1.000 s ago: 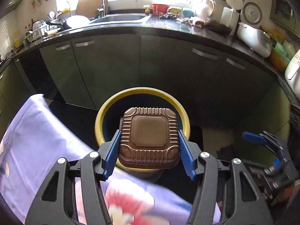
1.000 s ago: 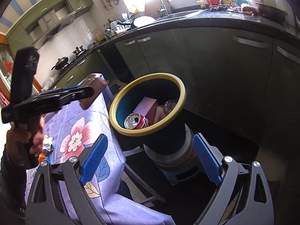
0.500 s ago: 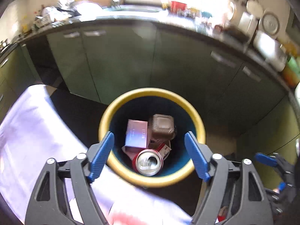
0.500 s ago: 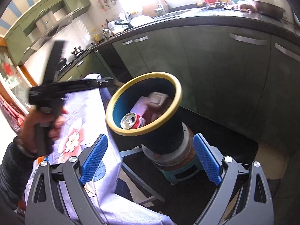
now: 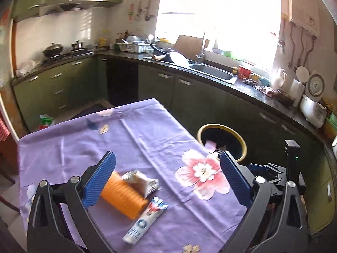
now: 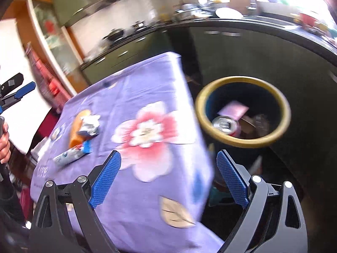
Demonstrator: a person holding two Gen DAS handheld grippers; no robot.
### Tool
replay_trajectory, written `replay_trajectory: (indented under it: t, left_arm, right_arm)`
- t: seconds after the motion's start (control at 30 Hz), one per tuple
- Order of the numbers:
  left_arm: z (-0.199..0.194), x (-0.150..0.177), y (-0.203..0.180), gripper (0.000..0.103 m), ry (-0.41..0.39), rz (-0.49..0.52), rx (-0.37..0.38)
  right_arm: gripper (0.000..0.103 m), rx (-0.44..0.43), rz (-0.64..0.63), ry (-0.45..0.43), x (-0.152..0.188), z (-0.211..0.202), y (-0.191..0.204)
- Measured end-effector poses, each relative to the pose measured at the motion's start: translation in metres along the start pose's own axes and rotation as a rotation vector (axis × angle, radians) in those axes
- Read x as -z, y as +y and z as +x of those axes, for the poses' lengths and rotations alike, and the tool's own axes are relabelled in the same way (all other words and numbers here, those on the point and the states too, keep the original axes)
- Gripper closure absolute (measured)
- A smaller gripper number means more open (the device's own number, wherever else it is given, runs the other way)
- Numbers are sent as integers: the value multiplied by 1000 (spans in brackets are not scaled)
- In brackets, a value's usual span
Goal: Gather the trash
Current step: 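Move the right gripper to the white squeeze tube and grasp it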
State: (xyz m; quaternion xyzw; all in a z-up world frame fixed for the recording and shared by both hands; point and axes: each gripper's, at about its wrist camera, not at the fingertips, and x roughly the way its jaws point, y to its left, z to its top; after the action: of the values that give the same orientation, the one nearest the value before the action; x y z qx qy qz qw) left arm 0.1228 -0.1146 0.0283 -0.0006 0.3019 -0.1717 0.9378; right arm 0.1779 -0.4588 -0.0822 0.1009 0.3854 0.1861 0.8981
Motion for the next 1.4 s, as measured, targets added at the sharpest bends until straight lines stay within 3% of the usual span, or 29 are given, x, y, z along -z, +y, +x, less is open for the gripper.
replay_trajectory:
  t: [0.17,0.37,0.47,0.63,1.0,1.4]
  left_arm:
    - [-44,38,45,8,-24,-52,-104]
    - [-66,69,72,8,-6,-104,-109]
    - [-72,79,80,8,-5,-121,-110]
    - [-81,83,84,8,-26,-138,-110]
    - [-112,79,110,8,-93,-188,-193]
    - [-147,83,140,8,-148,-254,-313]
  right_arm:
    - [12,-164,-200,50,-1,39,79]
    - [12,-340,-576,161,3,77,164]
    - [12,-452,-678,257,1,97,185]
    - [12,-518,-726,349,-12,131,186]
    - [12,-587,-737,487,-23,175,184]
    - [12,-612,-795,560,-1,151,195]
